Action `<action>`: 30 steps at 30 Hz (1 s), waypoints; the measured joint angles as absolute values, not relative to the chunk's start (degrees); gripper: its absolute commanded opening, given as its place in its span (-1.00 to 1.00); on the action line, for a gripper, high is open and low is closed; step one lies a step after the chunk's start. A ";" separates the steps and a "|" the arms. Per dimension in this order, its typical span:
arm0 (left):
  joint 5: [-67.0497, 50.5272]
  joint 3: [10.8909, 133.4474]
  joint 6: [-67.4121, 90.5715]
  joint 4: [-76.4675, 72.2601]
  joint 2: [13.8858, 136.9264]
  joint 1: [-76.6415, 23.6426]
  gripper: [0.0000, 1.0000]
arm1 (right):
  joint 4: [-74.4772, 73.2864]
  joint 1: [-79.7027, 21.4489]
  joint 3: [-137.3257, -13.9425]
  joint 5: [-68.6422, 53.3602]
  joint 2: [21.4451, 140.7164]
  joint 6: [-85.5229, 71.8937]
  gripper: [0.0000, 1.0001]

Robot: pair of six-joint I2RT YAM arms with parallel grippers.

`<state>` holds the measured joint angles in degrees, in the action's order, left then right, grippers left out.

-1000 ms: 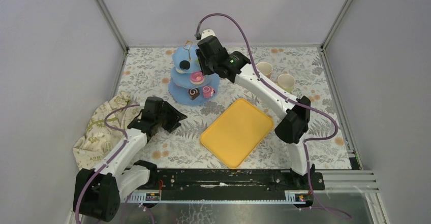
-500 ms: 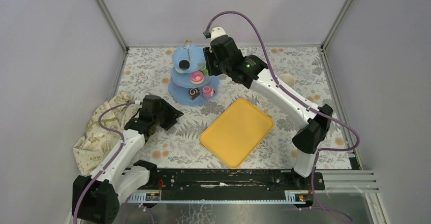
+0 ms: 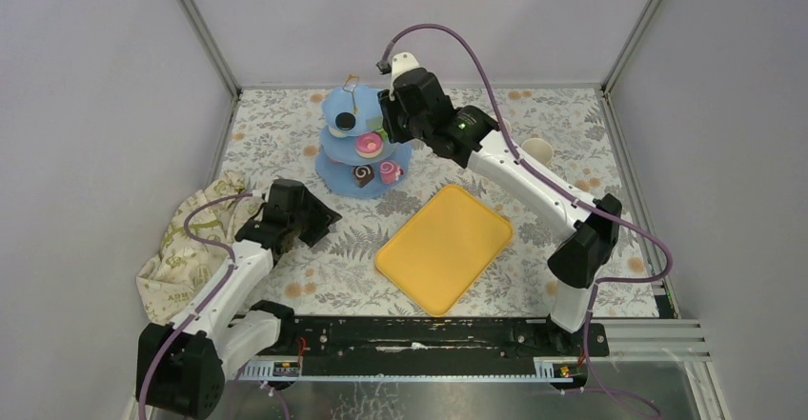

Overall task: Serve the afternoon tea
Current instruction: Place the desert on the desert table.

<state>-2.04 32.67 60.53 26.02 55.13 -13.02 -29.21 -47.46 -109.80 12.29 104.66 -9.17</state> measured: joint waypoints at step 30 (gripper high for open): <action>-1.15 34.72 57.25 22.92 64.23 -12.93 0.11 | -23.03 -45.74 -113.58 13.02 114.52 -3.01 -0.18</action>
<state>-1.15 34.72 57.25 22.92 64.23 -12.93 -23.03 -45.74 -113.58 13.02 114.52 -3.01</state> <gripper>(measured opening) 0.557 0.393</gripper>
